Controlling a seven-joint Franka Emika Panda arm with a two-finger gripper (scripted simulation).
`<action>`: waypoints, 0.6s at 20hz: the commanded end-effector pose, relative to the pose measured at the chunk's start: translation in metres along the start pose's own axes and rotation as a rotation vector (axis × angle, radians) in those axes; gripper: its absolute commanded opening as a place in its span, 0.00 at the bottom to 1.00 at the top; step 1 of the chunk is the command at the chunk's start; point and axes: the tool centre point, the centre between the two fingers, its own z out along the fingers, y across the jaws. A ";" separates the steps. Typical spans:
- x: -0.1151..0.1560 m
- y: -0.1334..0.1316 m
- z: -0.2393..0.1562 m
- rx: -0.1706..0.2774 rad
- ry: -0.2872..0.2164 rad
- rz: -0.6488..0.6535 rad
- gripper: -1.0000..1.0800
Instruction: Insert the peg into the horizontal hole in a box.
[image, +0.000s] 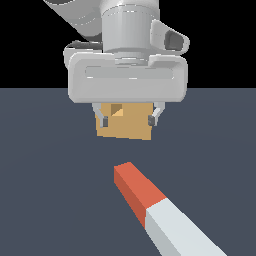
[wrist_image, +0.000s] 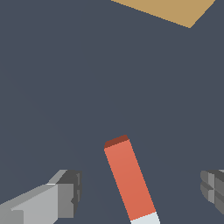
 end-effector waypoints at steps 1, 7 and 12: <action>-0.018 0.001 0.007 -0.001 -0.001 -0.039 0.96; -0.061 0.007 0.025 -0.004 -0.003 -0.138 0.96; -0.096 0.016 0.040 -0.007 -0.005 -0.220 0.96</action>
